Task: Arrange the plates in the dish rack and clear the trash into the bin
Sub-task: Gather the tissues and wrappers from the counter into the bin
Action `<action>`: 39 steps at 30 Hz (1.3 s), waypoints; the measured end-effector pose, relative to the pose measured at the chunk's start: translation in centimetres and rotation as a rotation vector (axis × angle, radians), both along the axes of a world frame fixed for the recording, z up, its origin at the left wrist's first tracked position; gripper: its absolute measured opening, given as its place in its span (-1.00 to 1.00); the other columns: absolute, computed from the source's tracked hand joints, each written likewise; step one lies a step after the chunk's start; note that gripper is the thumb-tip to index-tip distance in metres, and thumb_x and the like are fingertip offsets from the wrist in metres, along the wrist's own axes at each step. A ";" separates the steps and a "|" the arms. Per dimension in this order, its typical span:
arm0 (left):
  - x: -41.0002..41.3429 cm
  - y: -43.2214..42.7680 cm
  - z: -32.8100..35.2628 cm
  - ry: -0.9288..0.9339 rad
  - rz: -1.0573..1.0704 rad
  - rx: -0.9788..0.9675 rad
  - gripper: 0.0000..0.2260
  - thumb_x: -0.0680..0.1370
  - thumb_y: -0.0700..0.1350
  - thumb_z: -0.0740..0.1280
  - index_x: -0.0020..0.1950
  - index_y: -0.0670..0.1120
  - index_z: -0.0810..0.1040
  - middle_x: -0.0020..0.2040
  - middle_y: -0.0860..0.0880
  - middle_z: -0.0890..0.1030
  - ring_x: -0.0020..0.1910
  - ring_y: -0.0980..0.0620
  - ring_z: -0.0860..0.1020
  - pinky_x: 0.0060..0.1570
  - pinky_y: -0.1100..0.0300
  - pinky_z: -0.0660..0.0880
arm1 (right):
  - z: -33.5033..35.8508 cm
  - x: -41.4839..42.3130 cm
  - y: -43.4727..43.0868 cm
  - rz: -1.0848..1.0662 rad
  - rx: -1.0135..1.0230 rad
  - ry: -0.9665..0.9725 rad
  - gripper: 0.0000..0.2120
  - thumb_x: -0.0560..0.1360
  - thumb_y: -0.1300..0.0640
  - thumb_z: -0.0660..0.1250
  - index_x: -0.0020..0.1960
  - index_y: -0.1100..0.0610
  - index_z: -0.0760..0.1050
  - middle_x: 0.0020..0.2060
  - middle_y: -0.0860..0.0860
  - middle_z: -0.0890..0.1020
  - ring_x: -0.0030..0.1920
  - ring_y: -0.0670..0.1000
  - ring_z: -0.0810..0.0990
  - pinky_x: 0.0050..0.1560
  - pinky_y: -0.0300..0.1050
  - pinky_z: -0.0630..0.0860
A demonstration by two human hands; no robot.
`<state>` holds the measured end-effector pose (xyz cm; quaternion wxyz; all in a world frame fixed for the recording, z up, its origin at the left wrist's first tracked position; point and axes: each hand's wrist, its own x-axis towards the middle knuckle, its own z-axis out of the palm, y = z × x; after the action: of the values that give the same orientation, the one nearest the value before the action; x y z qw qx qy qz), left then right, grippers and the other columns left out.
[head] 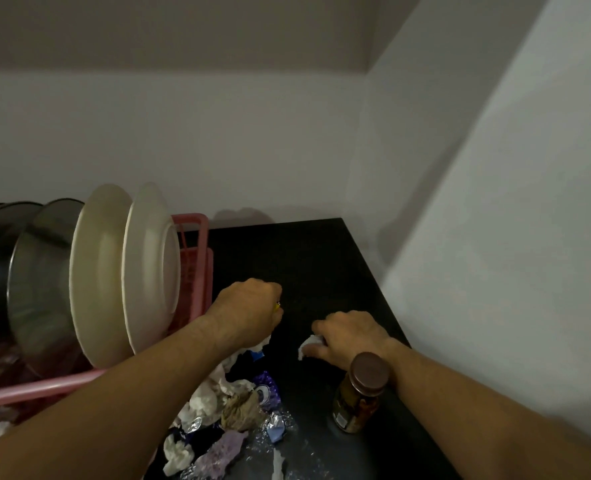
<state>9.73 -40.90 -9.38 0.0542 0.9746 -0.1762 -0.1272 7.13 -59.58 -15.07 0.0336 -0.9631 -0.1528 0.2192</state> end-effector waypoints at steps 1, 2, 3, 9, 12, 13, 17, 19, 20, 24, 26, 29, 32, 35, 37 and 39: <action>-0.1 0.1 0.1 0.024 0.024 0.007 -0.88 0.59 0.06 0.26 0.07 0.07 0.43 -0.03 0.04 0.48 -0.12 0.10 0.51 -0.14 0.18 0.53 | -0.1 0.1 -0.2 0.007 0.024 -0.002 -0.65 0.60 -0.19 0.19 0.22 0.02 0.47 0.01 0.01 0.51 -0.07 -0.04 0.50 -0.06 -0.07 0.49; -0.2 0.2 0.3 0.048 0.049 0.006 -0.85 0.59 0.05 0.26 0.11 0.04 0.45 -0.01 0.02 0.50 -0.10 0.09 0.53 -0.12 0.17 0.54 | -0.2 0.2 -0.4 0.006 0.057 -0.006 -0.72 0.61 -0.14 0.20 0.18 0.01 0.48 0.02 -0.01 0.50 -0.07 -0.05 0.50 -0.08 -0.10 0.47; -0.2 0.3 0.5 0.072 0.071 -0.001 -0.83 0.60 0.04 0.27 0.14 0.02 0.46 0.00 0.01 0.51 -0.09 0.08 0.53 -0.11 0.17 0.55 | -0.3 0.3 -0.6 -0.002 0.092 -0.016 -0.78 0.61 -0.11 0.20 0.12 -0.01 0.48 0.01 -0.03 0.48 -0.09 -0.07 0.49 -0.10 -0.13 0.44; -0.8 0.9 1.1 0.188 0.179 0.119 -0.76 0.57 -0.17 0.31 0.25 -0.10 0.47 0.07 -0.06 0.53 -0.02 0.02 0.56 -0.01 0.17 0.56 | 0.6 1.1 -1.3 -0.165 0.203 -0.103 -0.86 0.53 -0.03 0.34 -0.13 -0.14 0.38 -0.15 -0.10 0.52 -0.19 -0.10 0.54 -0.19 -0.15 0.48; -1.4 0.3 0.6 0.214 0.199 0.165 -0.67 0.56 -0.20 0.33 0.33 -0.11 0.44 0.17 -0.10 0.52 0.06 -0.01 0.57 0.10 0.12 0.55 | 1.9 1.7 -1.9 -0.243 0.255 -0.119 -0.86 0.51 0.01 0.38 -0.06 -0.18 0.43 -0.15 -0.10 0.56 -0.19 -0.11 0.57 -0.15 -0.11 0.56; -1.7 0.1 0.4 0.226 0.192 0.182 -0.62 0.56 -0.18 0.34 0.37 -0.11 0.41 0.22 -0.11 0.51 0.11 -0.02 0.56 0.14 0.10 0.54 | 2.3 1.8 -2.0 -0.248 0.264 -0.129 -0.87 0.52 0.01 0.38 -0.01 -0.16 0.46 -0.14 -0.11 0.57 -0.17 -0.11 0.57 -0.12 -0.10 0.57; -2.6 -0.2 -0.8 0.210 0.142 0.264 -0.63 0.58 -0.10 0.33 0.37 -0.10 0.42 0.29 -0.12 0.47 0.20 -0.06 0.52 0.21 0.04 0.49 | 3.9 2.4 -2.1 -0.254 0.298 -0.159 -0.78 0.54 0.04 0.36 0.17 -0.09 0.53 0.01 -0.08 0.61 -0.08 -0.10 0.59 -0.05 -0.13 0.56; -2.7 -0.2 -1.1 0.197 0.136 0.279 -0.69 0.58 -0.14 0.31 0.32 -0.11 0.46 0.24 -0.12 0.52 0.16 -0.05 0.54 0.18 0.04 0.50 | 4.7 2.5 -2.1 -0.254 0.309 -0.168 -0.79 0.54 0.05 0.35 0.17 -0.08 0.55 0.04 -0.07 0.61 -0.06 -0.09 0.59 -0.05 -0.12 0.55; -2.6 -0.3 -1.1 0.182 0.137 0.275 -0.71 0.57 -0.15 0.32 0.30 -0.11 0.47 0.20 -0.11 0.53 0.12 -0.05 0.56 0.15 0.05 0.52 | 5.0 2.5 -2.1 -0.254 0.316 -0.171 -0.84 0.54 0.06 0.34 0.11 -0.09 0.56 0.00 -0.08 0.62 -0.08 -0.09 0.59 -0.05 -0.10 0.57; -1.3 -0.6 0.9 0.105 0.146 0.176 -0.72 0.53 -0.13 0.37 0.24 -0.07 0.49 0.11 -0.09 0.55 0.01 -0.03 0.57 -0.01 0.10 0.55 | 7.1 2.4 -2.2 -0.238 0.351 -0.223 -0.89 0.57 0.04 0.32 -0.12 -0.14 0.49 -0.18 -0.10 0.59 -0.18 -0.11 0.60 -0.15 -0.12 0.57; -0.5 -0.4 2.6 0.108 0.147 0.103 -0.73 0.53 -0.12 0.38 0.22 -0.05 0.50 0.06 -0.07 0.54 -0.05 -0.01 0.56 -0.07 0.10 0.55 | 8.4 2.2 -1.8 -0.234 0.381 -0.245 -0.89 0.58 -0.01 0.31 -0.13 -0.12 0.49 -0.19 -0.09 0.59 -0.20 -0.11 0.60 -0.20 -0.14 0.55; 0.1 0.2 4.5 0.077 0.134 -0.016 -0.78 0.56 -0.12 0.32 0.21 -0.04 0.50 -0.02 -0.03 0.53 -0.15 0.03 0.55 -0.15 0.15 0.55 | 10.2 1.6 -1.1 -0.221 0.401 -0.281 -0.88 0.56 -0.09 0.33 -0.13 -0.10 0.48 -0.20 -0.09 0.58 -0.22 -0.10 0.59 -0.26 -0.18 0.49; -0.2 0.8 5.7 0.030 0.134 -0.100 -0.87 0.59 -0.14 0.27 0.13 -0.06 0.52 -0.06 -0.03 0.54 -0.15 0.02 0.57 -0.17 0.17 0.55 | 11.8 0.9 -0.5 -0.216 0.406 -0.303 -0.84 0.53 -0.14 0.36 -0.12 -0.09 0.47 -0.20 -0.08 0.58 -0.23 -0.09 0.59 -0.28 -0.17 0.49; -0.7 1.5 6.7 -0.020 0.109 -0.188 -0.94 0.58 -0.16 0.25 -0.02 -0.05 0.50 -0.08 -0.04 0.54 -0.20 0.01 0.57 -0.25 0.16 0.55 | 12.9 0.0 0.3 -0.221 0.401 -0.321 -0.79 0.49 -0.17 0.40 -0.14 -0.06 0.47 -0.23 -0.06 0.58 -0.26 -0.07 0.59 -0.31 -0.16 0.48; -1.0 2.0 7.4 -0.043 0.080 -0.270 -0.87 0.59 -0.19 0.20 -0.09 0.00 0.48 -0.08 -0.04 0.55 -0.23 0.03 0.54 -0.33 0.22 0.45 | 13.6 -0.6 0.6 -0.221 0.397 -0.345 -0.76 0.46 -0.17 0.44 -0.16 -0.04 0.48 -0.24 -0.05 0.58 -0.26 -0.06 0.58 -0.30 -0.14 0.50; -1.5 2.2 8.2 -0.039 0.053 -0.326 -0.80 0.61 -0.21 0.17 0.07 0.01 0.54 0.05 -0.05 0.58 -0.17 0.04 0.56 -0.29 0.25 0.44 | 14.3 -1.4 1.0 -0.224 0.392 -0.360 -0.77 0.45 -0.14 0.47 -0.16 -0.05 0.48 -0.23 -0.05 0.58 -0.24 -0.06 0.58 -0.27 -0.12 0.54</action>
<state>8.22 -38.65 -1.18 0.2116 0.9594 -0.1699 -0.0765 5.76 -58.63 -0.78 0.2153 -0.9725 -0.0884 0.0057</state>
